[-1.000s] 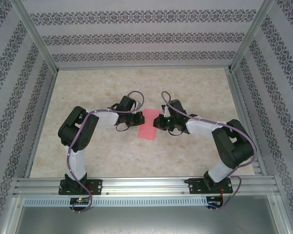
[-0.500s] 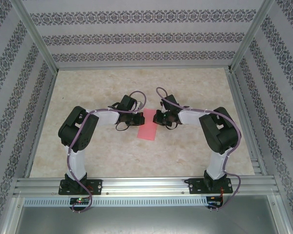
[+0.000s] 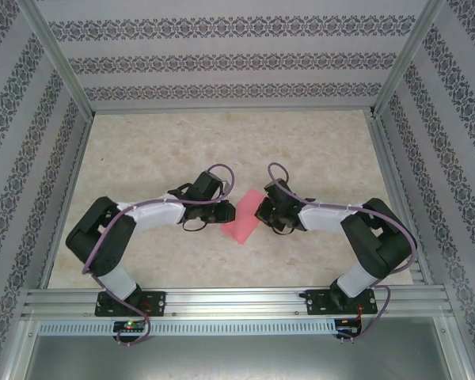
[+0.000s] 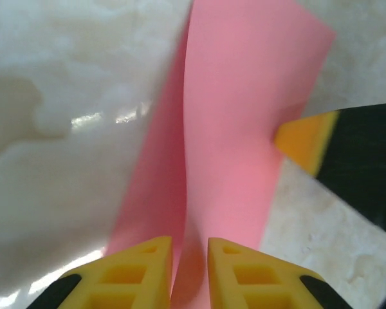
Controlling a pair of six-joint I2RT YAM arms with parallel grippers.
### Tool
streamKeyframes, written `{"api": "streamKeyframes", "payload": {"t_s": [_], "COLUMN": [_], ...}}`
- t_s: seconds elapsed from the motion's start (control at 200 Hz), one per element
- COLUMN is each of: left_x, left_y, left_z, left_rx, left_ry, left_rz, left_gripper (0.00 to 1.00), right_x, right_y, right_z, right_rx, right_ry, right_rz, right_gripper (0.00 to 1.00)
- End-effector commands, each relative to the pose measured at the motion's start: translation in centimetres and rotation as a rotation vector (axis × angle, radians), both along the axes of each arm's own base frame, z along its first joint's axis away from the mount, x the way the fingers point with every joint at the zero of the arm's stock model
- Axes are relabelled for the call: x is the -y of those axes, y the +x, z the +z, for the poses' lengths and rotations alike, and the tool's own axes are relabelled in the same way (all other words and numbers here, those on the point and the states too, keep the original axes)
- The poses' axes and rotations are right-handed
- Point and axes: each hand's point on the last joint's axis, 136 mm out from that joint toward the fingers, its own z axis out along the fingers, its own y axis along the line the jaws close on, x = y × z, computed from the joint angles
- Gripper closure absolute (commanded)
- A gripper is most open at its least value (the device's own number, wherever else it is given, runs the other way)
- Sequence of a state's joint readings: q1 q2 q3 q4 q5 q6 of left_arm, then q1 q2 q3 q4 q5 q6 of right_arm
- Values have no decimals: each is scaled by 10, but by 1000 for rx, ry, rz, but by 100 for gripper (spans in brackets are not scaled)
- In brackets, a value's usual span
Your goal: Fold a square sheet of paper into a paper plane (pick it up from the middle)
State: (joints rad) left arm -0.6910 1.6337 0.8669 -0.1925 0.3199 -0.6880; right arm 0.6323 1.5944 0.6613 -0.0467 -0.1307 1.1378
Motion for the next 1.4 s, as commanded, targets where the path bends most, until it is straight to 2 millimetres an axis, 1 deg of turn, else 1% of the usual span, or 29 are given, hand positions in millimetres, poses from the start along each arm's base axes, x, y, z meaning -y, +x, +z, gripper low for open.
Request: {"api": "streamKeyframes", "payload": {"t_s": [0.0, 0.05, 0.125, 0.185, 0.21, 0.3, 0.35, 0.44, 0.495, 0.609, 0.674, 0.764, 0.834, 0.894, 0.954, 0.994, 1.074, 1.174, 1.274, 1.394], "left_x": [-4, -4, -2, -3, -7, -32, -42, -48, -51, -52, -43, -15, 10, 29, 44, 50, 56, 55, 56, 52], "left_y": [-7, -14, -23, -28, -29, -25, -22, -20, -20, -20, -23, -31, -40, -48, -53, -54, -53, -50, -47, -42], "left_z": [7, 9, 11, 15, 16, 23, 31, 45, 53, 61, 62, 64, 63, 58, 50, 43, 28, 12, 6, -2], "left_rx": [23, 32, 48, 68, 81, 135, 163, 199, 212, 222, 209, 172, 134, 101, 84, 71, 52, 42, 45, 53], "left_ry": [14, 16, 23, 38, 59, 164, 180, 182, 188, 177, 132, 12, -72, -103, -105, -92, -64, -30, -20, 7], "left_rz": [96, 107, 121, 140, 157, 247, 287, 304, 303, 306, 275, 211, 160, 123, 95, 90, 96, 117, 124, 147], "left_gripper": [75, 75, 76, 76, 76, 74, 71, 64, 62, 57, 57, 62, 69, 75, 83, 87, 92, 95, 97, 99], "right_x": [-16, -19, -18, -19, -19, -17, -15, -12, -13, -17, -20, -27, -30, -31, -30, -28, -23, -20, -20, -21], "right_y": [-3, -4, -2, -1, -1, -1, -1, -1, 0, 2, 3, 1, -1, -4, -7, -8, -9, -9, -10, -13], "right_z": [8, 11, 15, 23, 26, 36, 41, 45, 47, 47, 46, 46, 43, 40, 36, 33, 29, 24, 22, 17], "right_rx": [-6, 8, 41, 84, 99, 142, 158, 171, 177, 176, 175, 178, 169, 160, 153, 147, 140, 133, 131, 113], "right_ry": [110, 122, 104, 104, 103, 94, 98, 99, 101, 107, 116, 141, 147, 157, 159, 159, 179, 191, 195, 196], "right_rz": [-103, -90, -50, 0, 21, 74, 91, 117, 135, 163, 176, 209, 239, 263, 282, 288, 293, 304, 325, 332], "right_gripper": [92, 93, 94, 96, 95, 95, 95, 94, 94, 93, 93, 94, 95, 96, 98, 99, 100, 100, 100, 100]}}
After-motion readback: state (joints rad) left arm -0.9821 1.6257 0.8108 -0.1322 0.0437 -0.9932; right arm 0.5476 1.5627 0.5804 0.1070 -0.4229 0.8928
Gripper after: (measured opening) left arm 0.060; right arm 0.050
